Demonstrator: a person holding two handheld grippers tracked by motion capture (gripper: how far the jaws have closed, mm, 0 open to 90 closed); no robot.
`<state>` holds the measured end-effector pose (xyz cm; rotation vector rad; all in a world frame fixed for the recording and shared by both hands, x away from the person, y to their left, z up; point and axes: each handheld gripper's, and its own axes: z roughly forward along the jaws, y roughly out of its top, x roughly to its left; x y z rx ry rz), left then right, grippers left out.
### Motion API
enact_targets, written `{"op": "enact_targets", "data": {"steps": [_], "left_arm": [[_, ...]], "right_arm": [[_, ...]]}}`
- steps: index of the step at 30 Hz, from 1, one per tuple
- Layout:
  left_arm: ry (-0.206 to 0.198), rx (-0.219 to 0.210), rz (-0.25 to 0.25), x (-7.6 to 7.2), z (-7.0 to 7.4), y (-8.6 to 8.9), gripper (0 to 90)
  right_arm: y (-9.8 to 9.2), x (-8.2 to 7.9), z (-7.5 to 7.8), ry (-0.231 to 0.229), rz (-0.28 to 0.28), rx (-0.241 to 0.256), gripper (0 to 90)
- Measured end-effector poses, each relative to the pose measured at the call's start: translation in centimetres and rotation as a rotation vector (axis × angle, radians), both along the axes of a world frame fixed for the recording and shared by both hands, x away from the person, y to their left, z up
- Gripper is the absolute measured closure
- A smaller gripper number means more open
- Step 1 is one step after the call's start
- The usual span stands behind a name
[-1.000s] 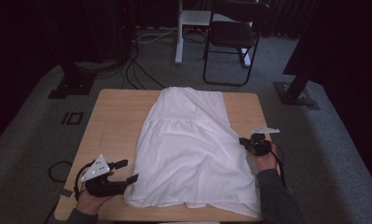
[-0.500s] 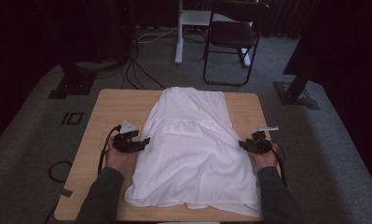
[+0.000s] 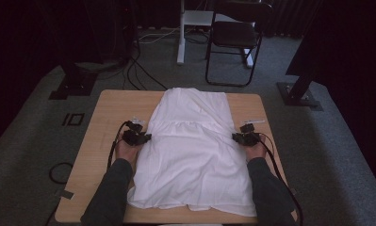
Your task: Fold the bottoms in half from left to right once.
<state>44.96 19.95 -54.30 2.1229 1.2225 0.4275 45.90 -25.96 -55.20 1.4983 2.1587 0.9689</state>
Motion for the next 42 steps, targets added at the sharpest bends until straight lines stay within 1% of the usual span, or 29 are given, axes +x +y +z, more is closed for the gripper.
{"op": "enact_targets", "data": {"steps": [2, 3, 4, 5, 8, 11, 14, 16, 17, 19, 20, 21, 22, 23, 24, 25, 27, 28, 30, 31, 33, 34, 35, 37, 38, 39, 40, 41, 42], "left_arm": [[-0.006, 0.014, -0.011, -0.9, 0.0, 0.1, 87.6], [-0.011, 0.015, -0.020, -1.7, 0.0, 0.4, 87.7], [-0.014, 0.015, -0.028, -2.4, -0.1, 0.5, 87.8], [-0.022, 0.014, -0.036, -3.5, -0.2, 0.9, 87.8], [-0.033, 0.008, -0.050, -6.4, -0.4, 1.7, 87.8], [-0.052, 0.004, -0.060, -10.0, -0.7, 2.1, 87.6], [-0.061, -0.015, -0.066, -13.5, -1.1, 2.4, 87.5], [-0.059, -0.024, -0.069, -15.2, -1.2, 2.5, 87.5], [-0.062, -0.024, -0.080, -16.0, -1.2, 2.5, 87.5], [-0.050, -0.023, -0.096, -17.1, -1.2, 2.7, 86.9], [-0.053, -0.020, -0.092, -17.3, -1.2, 2.7, 83.4], [-0.064, -0.026, -0.086, -17.3, -1.1, 2.9, 75.8], [-0.081, -0.064, -0.071, -17.0, -0.9, 3.3, 67.7], [-0.095, -0.096, -0.053, -16.7, -0.6, 3.6, 62.4], [-0.107, -0.113, -0.039, -16.2, -0.3, 3.7, 59.7], [-0.120, -0.121, -0.032, -15.9, 0.0, 3.8, 56.8], [-0.156, -0.119, -0.020, -14.6, 0.8, 3.6, 54.8], [-0.163, -0.117, -0.016, -13.9, 1.1, 3.3, 54.6], [-0.170, -0.124, -0.030, -12.2, 1.5, 2.5, 54.6], [-0.174, -0.103, -0.040, -11.1, 1.5, 1.7, 54.6], [-0.160, -0.067, -0.057, -9.6, 1.2, 0.5, 54.7], [-0.143, -0.037, -0.070, -8.7, 0.7, -0.3, 55.0], [-0.132, -0.026, -0.075, -8.2, 0.4, -0.7, 55.2], [-0.105, 0.004, -0.080, -7.5, -0.6, -1.5, 55.9], [-0.095, 0.013, -0.084, -7.4, -0.9, -1.6, 56.1], [-0.094, 0.009, -0.081, -7.4, -1.0, -1.6, 56.7], [-0.100, 0.007, -0.079, -7.5, -1.0, -1.6, 57.2], [-0.100, 0.013, -0.074, -7.6, -1.0, -1.5, 58.4], [-0.099, 0.011, -0.072, -7.7, -1.0, -1.4, 60.1]], "right_arm": [[-0.1, -0.7, -0.1, -0.004, 0.000, -0.001, 88.2], [-0.1, -1.0, -0.1, -0.003, 0.003, -0.001, 88.3], [-0.2, -1.8, -0.2, -0.007, 0.011, 0.002, 88.4], [-0.3, -2.3, -0.3, -0.013, 0.019, 0.002, 88.4], [-0.7, -5.0, -0.5, -0.009, 0.051, 0.030, 88.4], [-0.9, -7.8, -0.6, 0.001, 0.074, 0.047, 88.3], [-0.6, -11.2, -0.7, -0.010, 0.110, 0.023, 88.0], [-0.6, -12.7, -0.8, -0.004, 0.118, 0.023, 88.0], [-0.7, -13.5, -0.7, 0.002, 0.126, 0.022, 88.0], [-0.7, -14.6, -0.6, 0.016, 0.139, 0.008, 87.2], [-0.7, -15.1, -0.5, 0.023, 0.153, 0.006, 83.1], [-0.7, -15.2, -0.3, 0.018, 0.167, 0.014, 75.0], [-0.7, -15.4, 0.1, -0.004, 0.184, 0.030, 65.1], [-0.6, -15.3, 0.8, -0.042, 0.189, 0.047, 59.8], [-0.4, -14.9, 1.4, -0.061, 0.194, 0.059, 56.0], [-0.2, -14.4, 2.0, -0.069, 0.200, 0.074, 53.4], [0.5, -13.1, 2.8, -0.084, 0.220, 0.093, 51.8], [1.1, -12.2, 3.2, -0.092, 0.230, 0.088, 50.0], [2.5, -10.3, 3.7, -0.113, 0.249, 0.054, 49.0], [3.4, -9.3, 3.8, -0.112, 0.261, 0.041, 48.3], [5.4, -7.1, 3.7, -0.118, 0.274, 0.006, 47.1], [6.1, -6.3, 3.6, -0.113, 0.275, -0.009, 46.6], [7.1, -5.2, 3.3, -0.098, 0.280, -0.030, 46.5], [8.1, -3.8, 2.7, -0.086, 0.281, -0.067, 46.1], [8.6, -2.9, 2.2, -0.059, 0.284, -0.087, 47.8], [8.8, -2.4, 1.8, -0.041, 0.288, -0.109, 57.1], [8.7, -2.1, 1.6, -0.035, 0.291, -0.123, 71.8], [8.5, -1.9, 1.5, -0.045, 0.274, -0.129, 84.1], [7.5, -1.9, 2.0, -0.106, 0.170, -0.130, 89.0]]}}
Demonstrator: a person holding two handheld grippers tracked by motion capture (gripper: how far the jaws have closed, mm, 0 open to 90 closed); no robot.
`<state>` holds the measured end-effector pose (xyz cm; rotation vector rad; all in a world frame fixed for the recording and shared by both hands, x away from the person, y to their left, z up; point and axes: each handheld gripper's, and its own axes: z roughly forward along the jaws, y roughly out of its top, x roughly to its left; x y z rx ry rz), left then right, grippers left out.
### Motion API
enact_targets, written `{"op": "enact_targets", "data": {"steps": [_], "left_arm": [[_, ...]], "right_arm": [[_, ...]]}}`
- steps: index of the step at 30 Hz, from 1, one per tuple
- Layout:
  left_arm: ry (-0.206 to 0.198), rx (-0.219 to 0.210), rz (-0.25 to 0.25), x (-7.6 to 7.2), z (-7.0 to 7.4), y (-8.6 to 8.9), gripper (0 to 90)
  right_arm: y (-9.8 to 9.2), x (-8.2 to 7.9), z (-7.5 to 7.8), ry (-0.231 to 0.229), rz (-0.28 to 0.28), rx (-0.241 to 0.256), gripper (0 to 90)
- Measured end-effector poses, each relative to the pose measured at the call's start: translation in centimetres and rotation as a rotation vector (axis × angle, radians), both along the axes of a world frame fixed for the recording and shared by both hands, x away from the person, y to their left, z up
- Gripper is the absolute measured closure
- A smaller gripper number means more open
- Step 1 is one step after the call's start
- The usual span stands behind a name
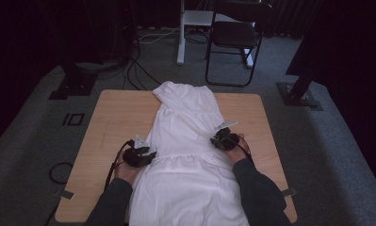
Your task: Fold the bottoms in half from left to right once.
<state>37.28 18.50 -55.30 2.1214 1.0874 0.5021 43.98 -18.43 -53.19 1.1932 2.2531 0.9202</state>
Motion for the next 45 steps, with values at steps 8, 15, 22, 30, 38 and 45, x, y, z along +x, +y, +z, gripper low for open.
{"op": "enact_targets", "data": {"steps": [8, 15, 22, 30, 38, 45], "left_arm": [[0.013, -0.005, -0.007, -0.3, 0.1, -0.2, 65.3], [-0.083, -0.089, 0.072, 2.2, 4.1, 0.7, 44.9], [-0.019, -0.039, 0.093, 8.1, 3.6, -2.5, 39.2], [0.048, 0.017, 0.070, 8.8, 0.8, -3.1, 71.1], [0.031, -0.035, 0.046, 4.3, 0.2, -1.2, 83.5], [0.020, -0.016, 0.006, -2.2, -0.1, -0.7, 82.9]], "right_arm": [[-4.0, 1.4, -1.0, 0.026, -0.143, 0.142, 82.6], [-4.2, 1.6, -2.4, 0.074, -0.138, 0.161, 79.1], [-4.3, 1.7, -2.4, 0.085, -0.143, 0.180, 79.4], [-4.7, 1.6, -2.5, 0.101, -0.143, 0.214, 80.4], [-4.5, -2.9, -2.3, 0.096, -0.050, 0.116, 80.4], [-5.3, -9.5, -2.6, 0.140, 0.016, 0.164, 81.0]]}}
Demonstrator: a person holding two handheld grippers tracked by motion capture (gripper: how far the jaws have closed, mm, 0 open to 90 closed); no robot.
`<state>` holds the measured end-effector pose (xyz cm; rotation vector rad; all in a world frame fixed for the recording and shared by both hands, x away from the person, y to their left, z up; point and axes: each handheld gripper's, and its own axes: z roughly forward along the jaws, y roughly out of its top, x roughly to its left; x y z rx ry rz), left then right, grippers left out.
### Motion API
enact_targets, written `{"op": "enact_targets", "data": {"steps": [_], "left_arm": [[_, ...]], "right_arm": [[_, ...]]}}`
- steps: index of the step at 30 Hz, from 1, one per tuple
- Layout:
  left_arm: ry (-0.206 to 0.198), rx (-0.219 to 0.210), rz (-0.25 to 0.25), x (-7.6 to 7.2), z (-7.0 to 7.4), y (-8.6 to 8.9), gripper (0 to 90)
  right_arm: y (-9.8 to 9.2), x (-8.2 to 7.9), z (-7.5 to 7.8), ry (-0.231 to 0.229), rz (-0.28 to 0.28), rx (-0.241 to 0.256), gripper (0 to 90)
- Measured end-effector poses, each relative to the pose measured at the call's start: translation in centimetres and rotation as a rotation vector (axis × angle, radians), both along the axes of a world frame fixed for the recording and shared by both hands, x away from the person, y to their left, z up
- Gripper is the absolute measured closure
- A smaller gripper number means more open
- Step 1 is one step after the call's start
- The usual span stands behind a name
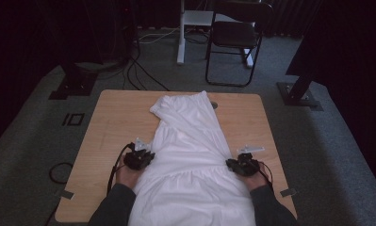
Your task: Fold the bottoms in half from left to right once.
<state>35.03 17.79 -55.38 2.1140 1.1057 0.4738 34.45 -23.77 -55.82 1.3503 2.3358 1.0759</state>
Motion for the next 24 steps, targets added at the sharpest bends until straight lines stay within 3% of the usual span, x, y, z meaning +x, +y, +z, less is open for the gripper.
{"op": "enact_targets", "data": {"steps": [2, 4, 6, 8, 10, 12, 15, 18, 19, 20, 22, 24], "left_arm": [[-0.013, 0.005, -0.013, -1.2, -0.1, 0.0, 82.3], [-0.018, 0.001, -0.010, -1.3, -0.2, 0.0, 81.0], [-0.018, -0.017, -0.005, -1.1, -0.3, 0.0, 77.1], [-0.023, -0.019, -0.006, -1.0, -0.4, -0.1, 75.0], [-0.028, -0.024, -0.012, -1.0, -0.4, -0.3, 70.9], [-0.033, -0.017, -0.019, -1.1, -0.5, -0.4, 67.9], [-0.037, -0.022, -0.022, -1.1, -0.5, -0.4, 65.7], [-0.041, -0.032, -0.021, -1.2, -0.6, -0.4, 64.8], [-0.041, -0.032, -0.021, -1.2, -0.6, -0.4, 64.6], [-0.044, -0.038, -0.022, -1.2, -0.7, -0.3, 64.2], [-0.045, -0.046, -0.024, -1.2, -0.7, -0.2, 63.4], [-0.045, -0.045, -0.024, -1.3, -0.7, -0.3, 62.9]], "right_arm": [[-0.1, -1.7, -0.1, 0.010, 0.008, 0.011, 82.6], [0.0, -2.7, 0.0, 0.030, 0.019, 0.016, 81.0], [0.3, -2.6, 0.3, 0.051, 0.027, 0.000, 66.4], [0.7, -2.1, 1.0, 0.020, 0.021, -0.002, 51.7], [1.4, -1.3, 2.3, -0.034, 0.027, 0.010, 42.5], [2.6, -0.1, 3.7, -0.093, 0.063, 0.003, 40.3], [5.1, 2.4, 4.7, -0.139, 0.105, -0.026, 38.1], [7.9, 4.9, 4.3, -0.136, 0.152, -0.048, 36.6], [7.9, 4.9, 4.3, -0.136, 0.152, -0.048, 36.6], [9.8, 6.2, 3.8, -0.138, 0.182, -0.095, 34.0], [11.3, 7.2, 3.1, -0.142, 0.192, -0.138, 33.3], [12.0, 8.2, 2.5, -0.143, 0.178, -0.161, 41.2]]}}
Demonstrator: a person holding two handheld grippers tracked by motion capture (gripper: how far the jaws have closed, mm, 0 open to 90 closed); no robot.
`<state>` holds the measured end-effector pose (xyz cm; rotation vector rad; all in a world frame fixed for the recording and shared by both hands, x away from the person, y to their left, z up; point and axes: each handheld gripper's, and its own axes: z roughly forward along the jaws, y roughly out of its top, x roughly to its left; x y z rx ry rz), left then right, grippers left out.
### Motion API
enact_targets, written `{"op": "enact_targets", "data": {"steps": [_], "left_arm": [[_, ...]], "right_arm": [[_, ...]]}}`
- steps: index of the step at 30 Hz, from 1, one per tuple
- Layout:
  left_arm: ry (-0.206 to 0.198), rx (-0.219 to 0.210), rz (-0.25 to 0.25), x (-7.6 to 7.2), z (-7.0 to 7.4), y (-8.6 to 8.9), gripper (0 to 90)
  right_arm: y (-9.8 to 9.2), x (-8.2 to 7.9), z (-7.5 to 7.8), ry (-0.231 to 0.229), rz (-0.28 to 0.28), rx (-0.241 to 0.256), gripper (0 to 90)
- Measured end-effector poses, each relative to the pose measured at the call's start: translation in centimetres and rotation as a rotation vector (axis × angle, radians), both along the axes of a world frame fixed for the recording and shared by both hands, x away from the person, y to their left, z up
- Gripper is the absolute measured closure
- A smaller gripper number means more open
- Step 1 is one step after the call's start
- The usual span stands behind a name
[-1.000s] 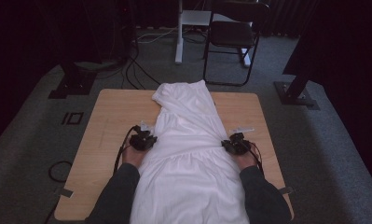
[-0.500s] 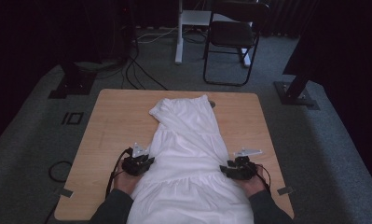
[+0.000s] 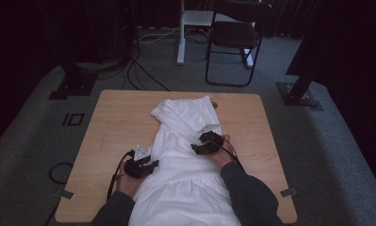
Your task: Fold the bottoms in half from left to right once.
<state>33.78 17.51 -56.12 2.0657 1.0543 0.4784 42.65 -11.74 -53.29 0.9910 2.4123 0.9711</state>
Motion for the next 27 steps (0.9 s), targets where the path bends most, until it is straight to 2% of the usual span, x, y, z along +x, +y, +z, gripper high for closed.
{"op": "enact_targets", "data": {"steps": [1, 3, 5, 6, 7, 9, 10, 11, 12, 15, 17, 19, 20, 21, 23, 25, 27], "left_arm": [[-0.001, 0.000, 0.000, 0.0, 0.0, 0.0, 62.8], [-0.002, 0.001, -0.001, 0.0, 0.0, 0.0, 62.6], [-0.004, 0.004, -0.001, -0.1, 0.0, -0.1, 61.9], [-0.005, 0.007, -0.002, -0.1, 0.0, -0.1, 61.9], [-0.007, 0.008, -0.001, -0.1, 0.0, -0.1, 61.9], [-0.008, 0.008, 0.000, -0.1, 0.0, -0.1, 61.9], [-0.008, 0.011, -0.001, -0.2, 0.0, -0.1, 61.8], [-0.011, 0.016, -0.003, -0.2, 0.0, -0.2, 61.7], [-0.013, 0.020, -0.004, -0.2, 0.0, -0.2, 61.5], [-0.012, 0.019, -0.004, -0.3, 0.0, -0.3, 61.4], [0.014, 0.004, -0.020, -0.2, 0.1, -0.1, 58.8], [0.024, 0.007, -0.013, -0.1, 0.5, 0.0, 57.2], [-0.003, 0.012, -0.006, 0.0, 0.9, 0.1, 53.1], [-0.025, -0.002, 0.004, 0.2, 1.3, 0.3, 50.8], [-0.065, -0.048, 0.020, 1.3, 3.0, 0.3, 48.8], [-0.095, -0.050, 0.023, 2.9, 4.4, -0.3, 47.4], [-0.089, -0.044, 0.019, 5.1, 5.0, -1.5, 47.1]], "right_arm": [[-0.1, 0.4, -0.1, -0.025, -0.013, -0.005, 48.7], [-1.1, 1.2, 0.1, -0.039, -0.077, -0.009, 64.6], [-2.6, 1.6, 0.7, -0.057, -0.143, 0.002, 87.1], [-3.4, 1.5, 1.1, -0.102, -0.196, -0.021, 88.9], [-4.3, 1.4, 1.5, -0.127, -0.234, -0.002, 89.2], [-6.2, 1.3, 2.3, -0.147, -0.305, 0.058, 89.1], [-7.1, 1.3, 2.5, -0.147, -0.325, 0.074, 89.0], [-7.8, 1.5, 2.3, -0.123, -0.342, 0.090, 88.8], [-8.4, 1.7, 1.9, -0.099, -0.347, 0.102, 88.8], [-8.9, 2.2, -0.3, -0.022, -0.334, 0.092, 88.5], [-8.9, 2.5, -1.5, 0.012, -0.331, 0.104, 87.5], [-9.0, 2.6, -1.9, 0.030, -0.333, 0.114, 86.9], [-8.9, 2.7, -2.3, 0.039, -0.332, 0.116, 86.4], [-8.9, 2.7, -2.3, 0.037, -0.329, 0.113, 86.3], [-8.8, 2.8, -2.3, 0.035, -0.327, 0.104, 86.0], [-8.8, 2.8, -2.3, 0.037, -0.327, 0.102, 85.9], [-8.8, 2.8, -2.3, 0.043, -0.329, 0.107, 85.8]]}}
